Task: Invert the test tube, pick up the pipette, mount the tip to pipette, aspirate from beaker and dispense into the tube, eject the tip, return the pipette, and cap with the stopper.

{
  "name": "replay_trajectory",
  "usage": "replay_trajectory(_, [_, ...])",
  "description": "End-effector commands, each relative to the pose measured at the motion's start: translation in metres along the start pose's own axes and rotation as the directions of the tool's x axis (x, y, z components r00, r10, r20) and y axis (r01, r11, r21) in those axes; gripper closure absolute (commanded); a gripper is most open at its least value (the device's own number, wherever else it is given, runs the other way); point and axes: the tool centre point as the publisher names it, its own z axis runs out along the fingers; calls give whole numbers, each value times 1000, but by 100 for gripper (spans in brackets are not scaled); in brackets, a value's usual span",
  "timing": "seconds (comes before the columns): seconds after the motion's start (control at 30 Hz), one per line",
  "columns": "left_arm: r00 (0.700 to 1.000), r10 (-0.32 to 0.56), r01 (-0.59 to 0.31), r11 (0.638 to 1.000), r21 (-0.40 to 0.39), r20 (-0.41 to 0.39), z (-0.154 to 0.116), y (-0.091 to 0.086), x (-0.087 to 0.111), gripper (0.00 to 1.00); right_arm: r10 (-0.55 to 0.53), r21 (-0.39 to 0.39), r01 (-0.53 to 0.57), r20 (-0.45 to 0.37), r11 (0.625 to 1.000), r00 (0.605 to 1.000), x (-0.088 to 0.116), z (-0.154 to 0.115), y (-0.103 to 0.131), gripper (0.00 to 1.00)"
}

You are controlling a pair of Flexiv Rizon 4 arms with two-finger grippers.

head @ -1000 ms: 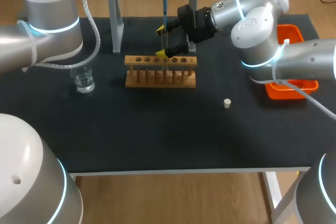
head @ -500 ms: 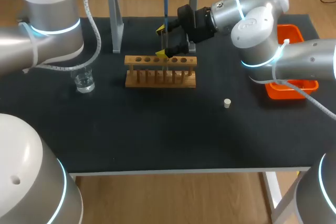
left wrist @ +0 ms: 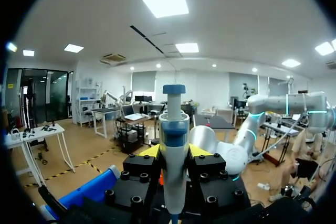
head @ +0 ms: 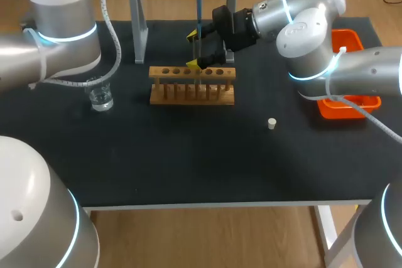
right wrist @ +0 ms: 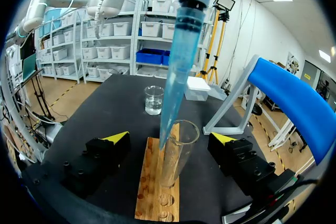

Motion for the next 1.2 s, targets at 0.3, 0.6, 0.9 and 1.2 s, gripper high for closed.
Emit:
replay_trajectory(0.3, [999, 25, -24, 999, -37, 22, -2, 7, -3, 100, 0, 4, 0, -5, 1000, 1000, -1, -1, 1, 0])
replay_trajectory(0.6, [999, 30, -29, 999, -34, 28, -2, 5, -3, 100, 0, 4, 0, -5, 1000, 1000, -1, -1, 1, 0])
replay_trajectory(0.9, [999, 38, -37, 999, -31, 29, -2, -2, -1, 100, 0, 4, 0, -5, 1000, 1000, -1, -1, 1, 0])
replay_trajectory(1.2, [998, 55, -55, 998, -27, 22, 2, -11, 3, 100, 0, 4, 0, -5, 1000, 1000, -1, -1, 1, 0])
